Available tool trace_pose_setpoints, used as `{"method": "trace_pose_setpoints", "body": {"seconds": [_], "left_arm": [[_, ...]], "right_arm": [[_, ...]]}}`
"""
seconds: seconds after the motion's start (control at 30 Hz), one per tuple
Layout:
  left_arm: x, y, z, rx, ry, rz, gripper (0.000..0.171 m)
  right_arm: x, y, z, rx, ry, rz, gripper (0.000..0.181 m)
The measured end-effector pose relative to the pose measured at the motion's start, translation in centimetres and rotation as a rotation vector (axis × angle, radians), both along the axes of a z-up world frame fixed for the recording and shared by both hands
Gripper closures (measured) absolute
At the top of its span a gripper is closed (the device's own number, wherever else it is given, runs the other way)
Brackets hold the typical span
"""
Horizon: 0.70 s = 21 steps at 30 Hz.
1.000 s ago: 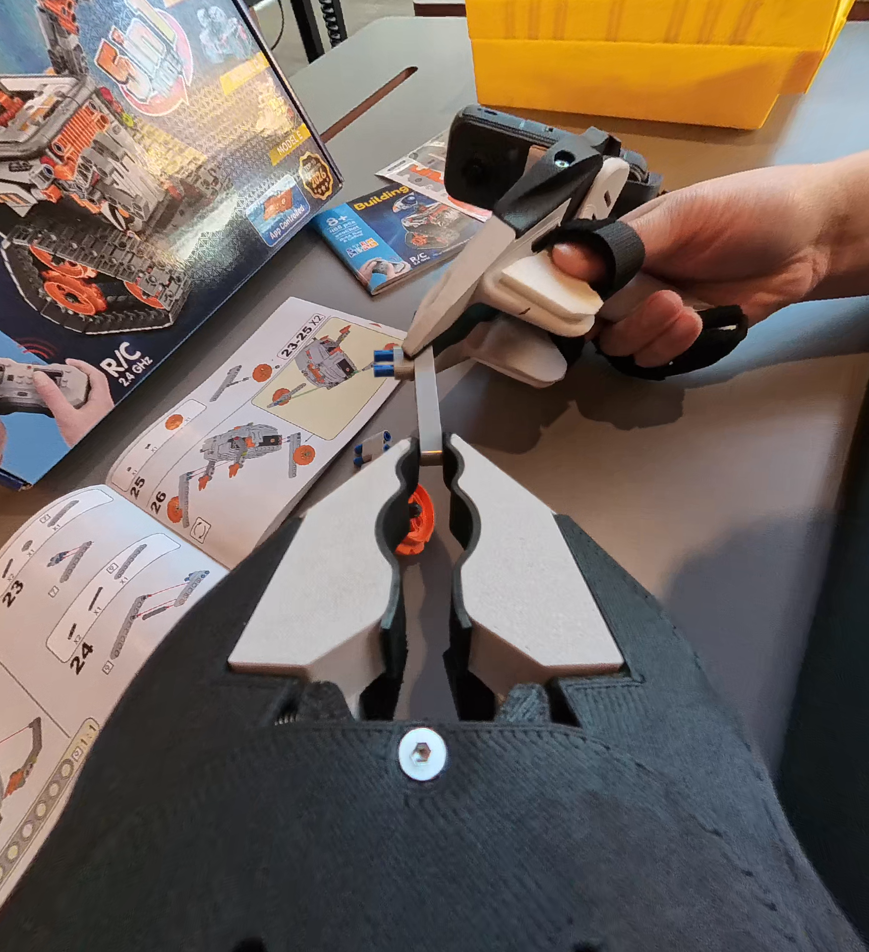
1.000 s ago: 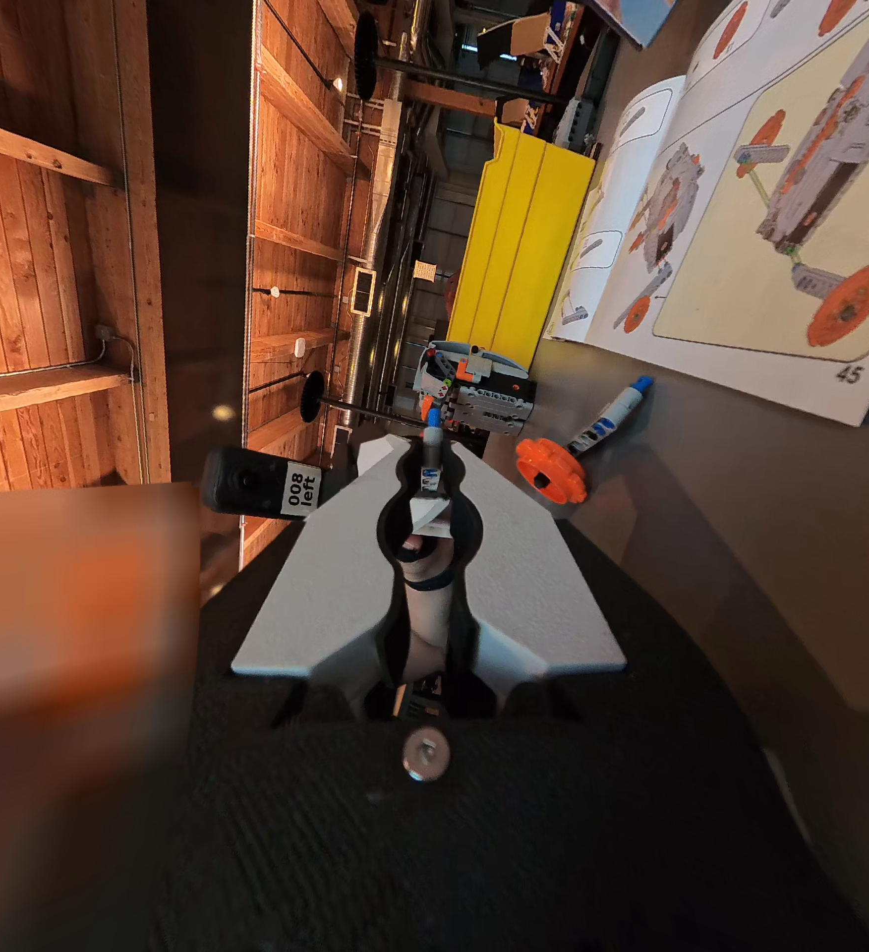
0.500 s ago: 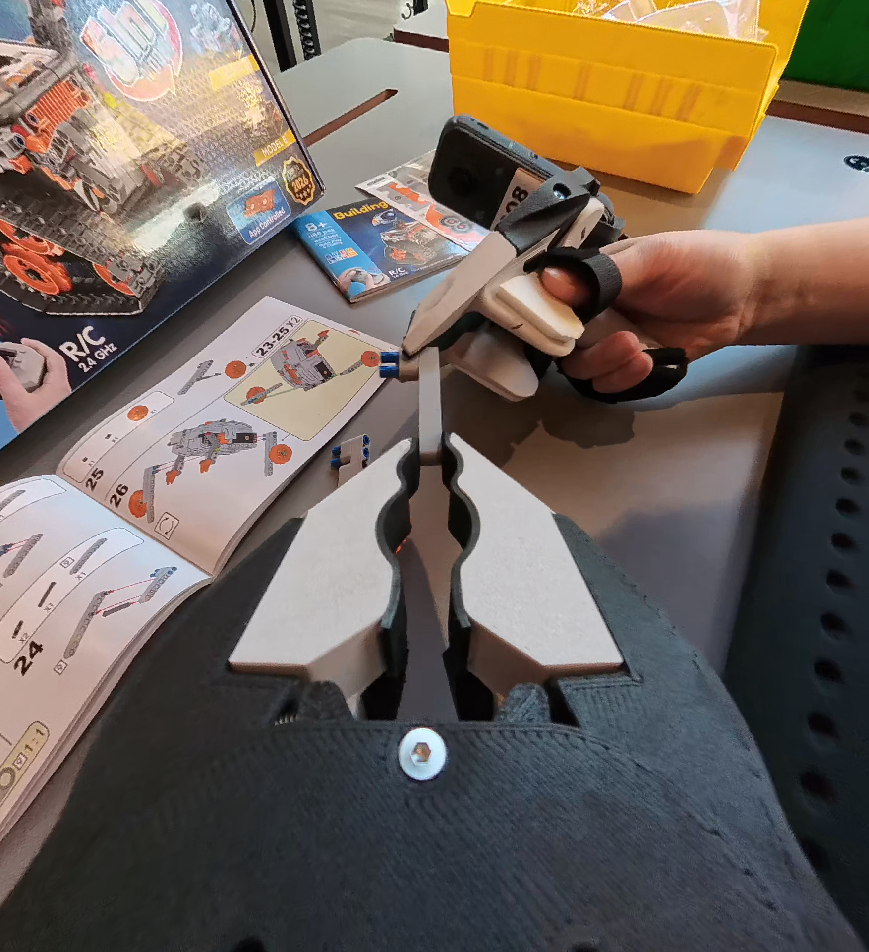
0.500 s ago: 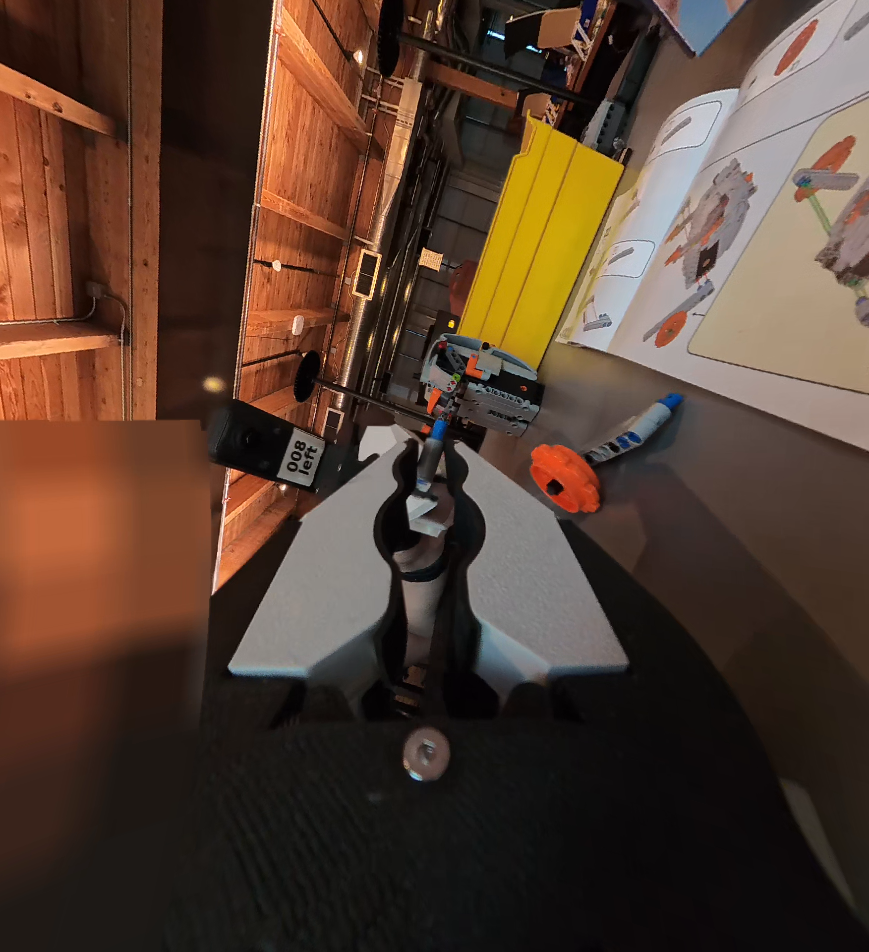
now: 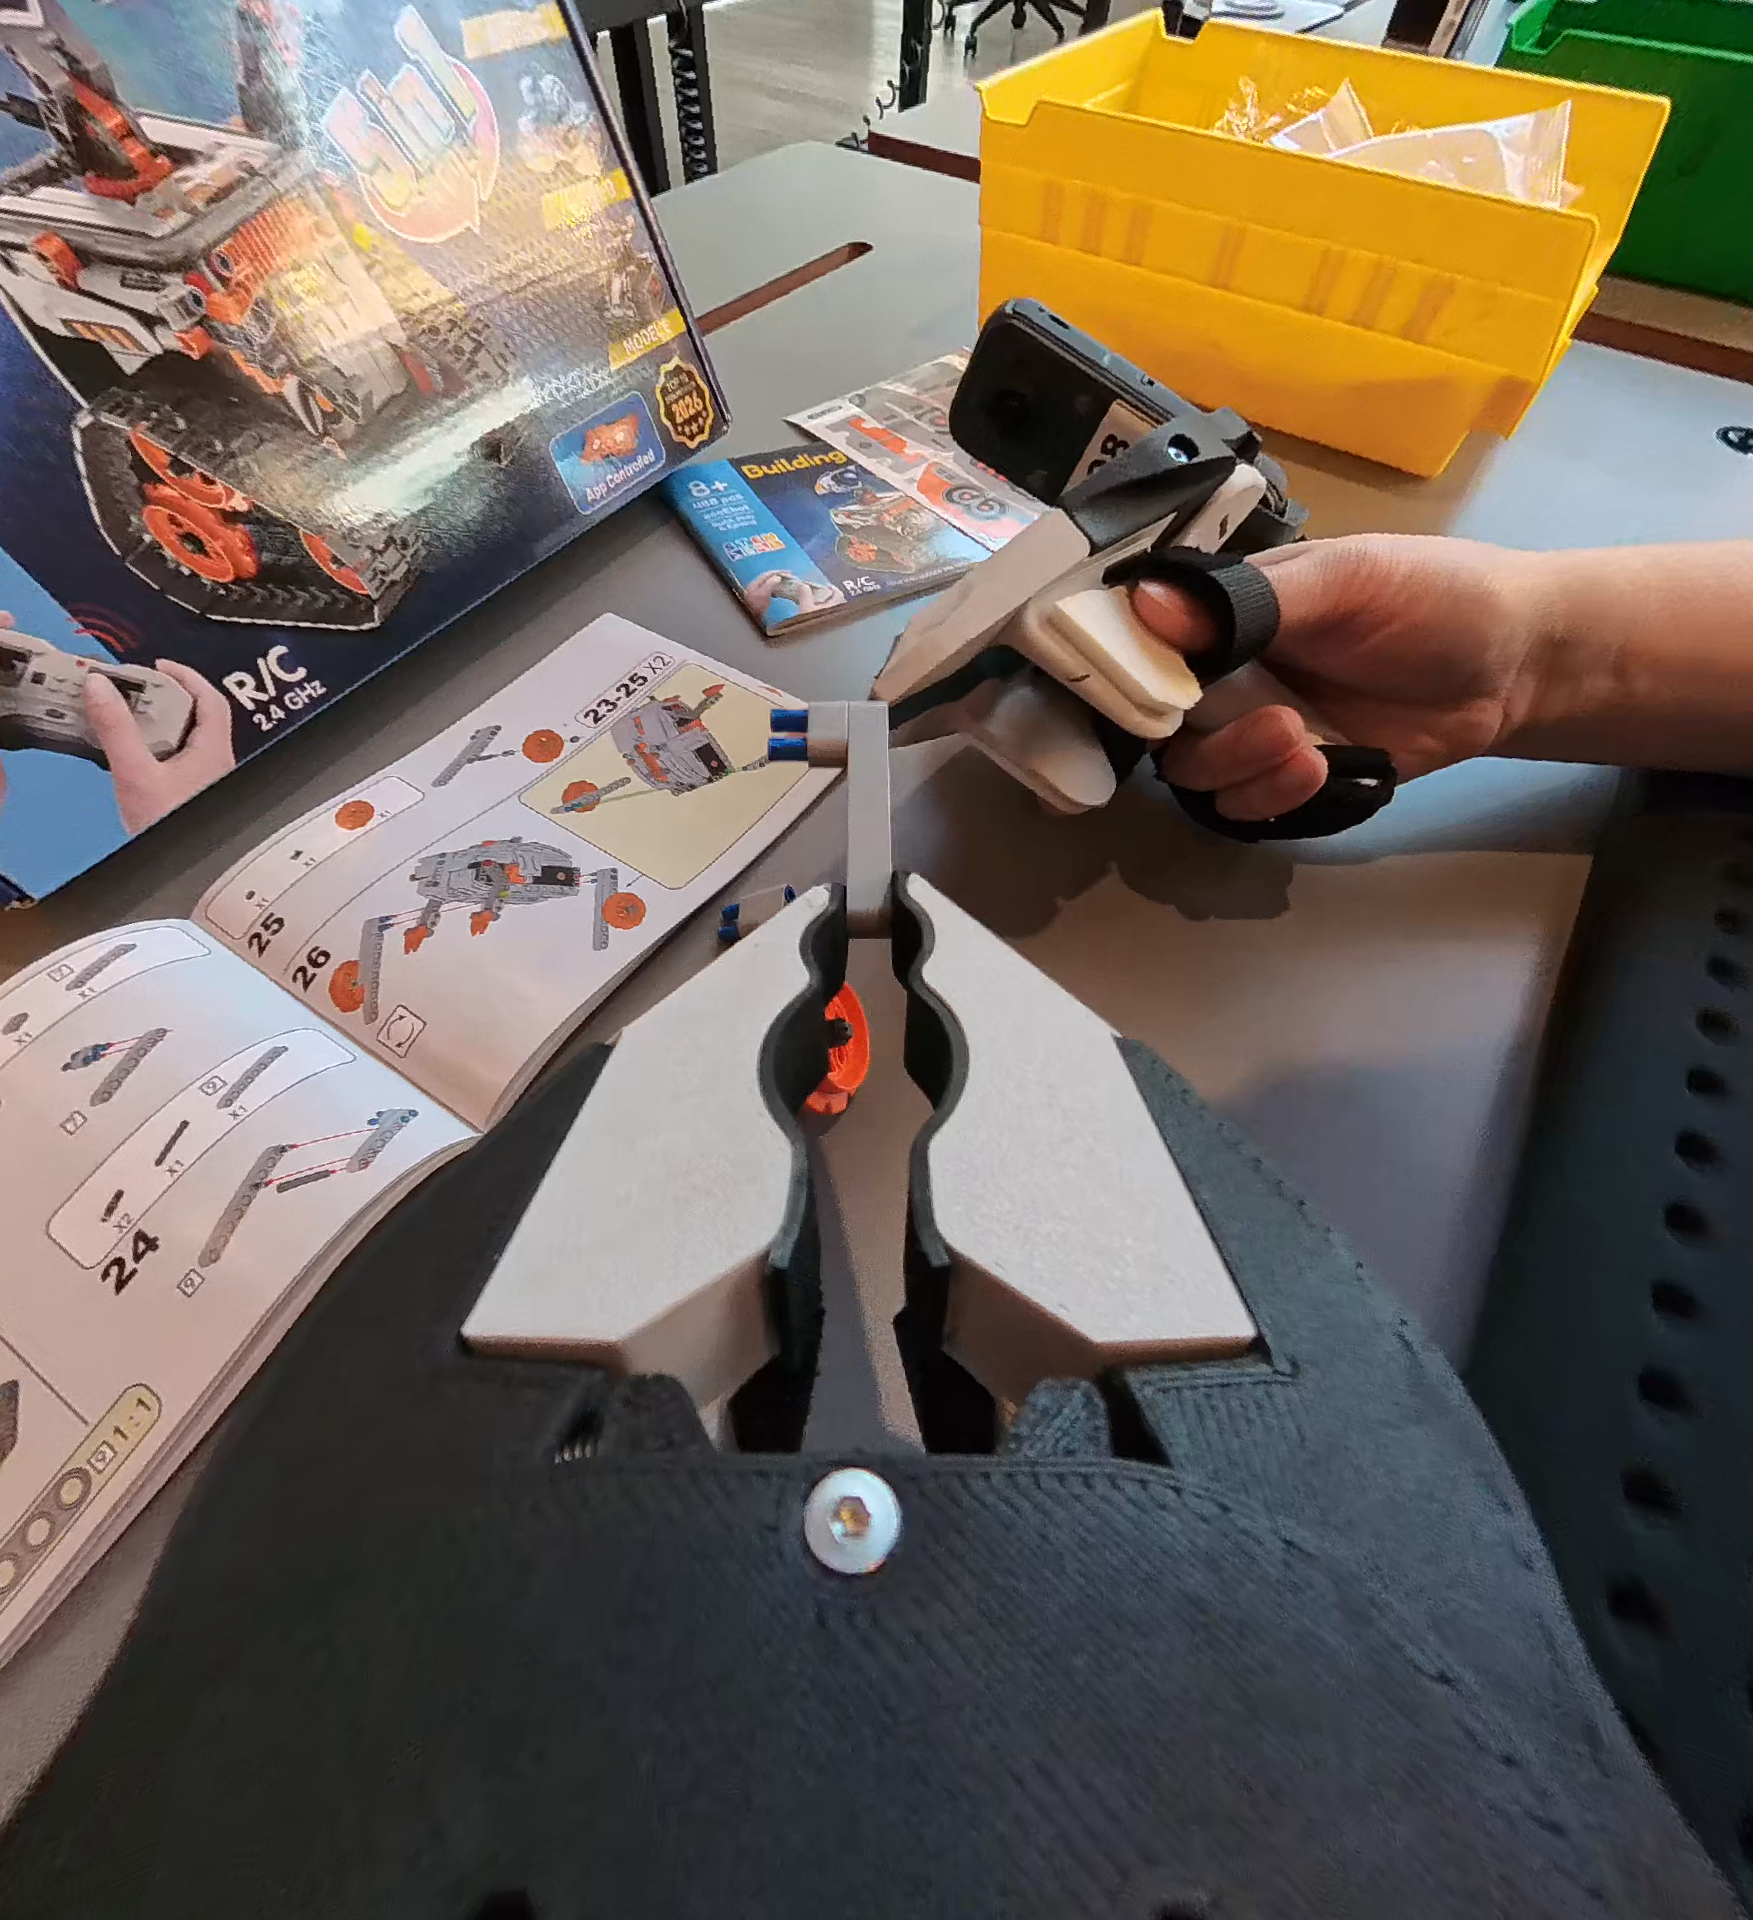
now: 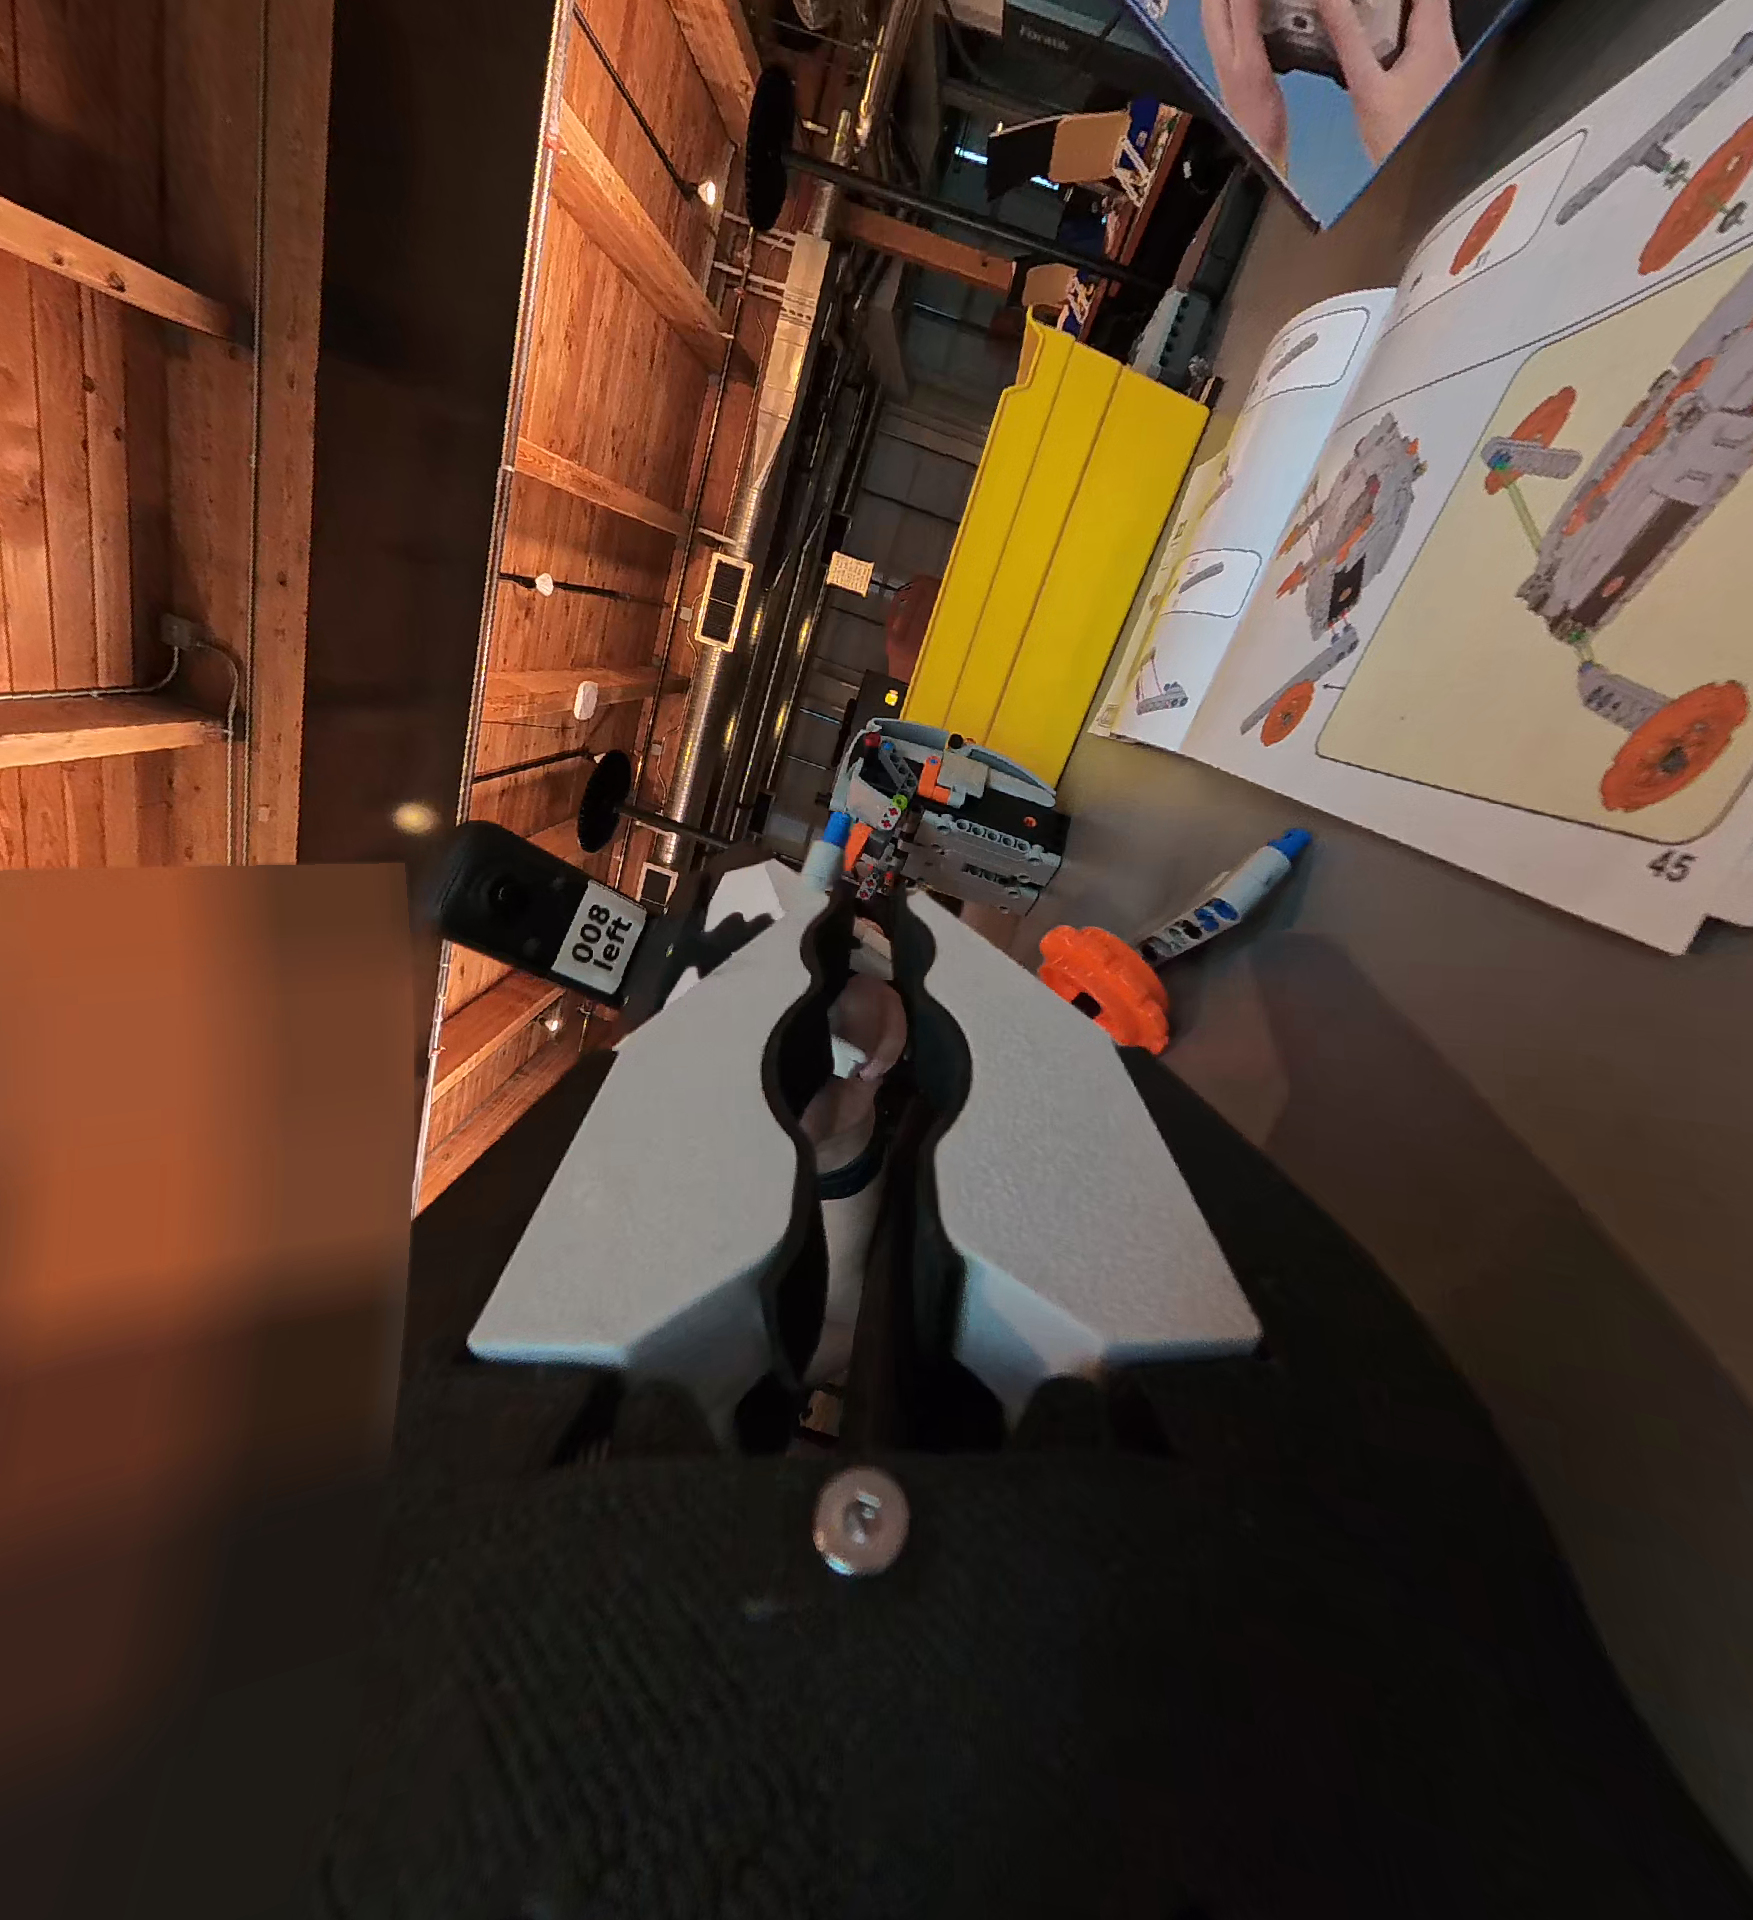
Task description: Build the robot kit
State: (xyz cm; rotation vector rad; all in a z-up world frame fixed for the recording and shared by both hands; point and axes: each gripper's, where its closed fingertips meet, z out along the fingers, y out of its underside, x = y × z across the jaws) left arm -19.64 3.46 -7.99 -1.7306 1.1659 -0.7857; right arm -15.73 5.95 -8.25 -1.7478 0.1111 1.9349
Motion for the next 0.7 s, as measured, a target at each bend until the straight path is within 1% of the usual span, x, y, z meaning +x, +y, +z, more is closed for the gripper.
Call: {"method": "trace_pose_setpoints", "body": {"seconds": [0.3,0.5,0.7], "left_arm": [[-0.2,0.3,0.1,0.005,-0.001,0.017,0.166],[-0.3,0.4,0.0,-0.007,0.002,0.022,0.165],[-0.3,0.4,-0.2,-0.013,0.006,0.023,0.165]], "right_arm": [[0.6,0.4,-0.1,-0.001,0.002,-0.032,0.181],[0.7,0.4,0.1,0.047,-0.038,-0.045,0.181],[1.7,1.0,0.9,0.094,-0.040,-0.117,0.181]]}}
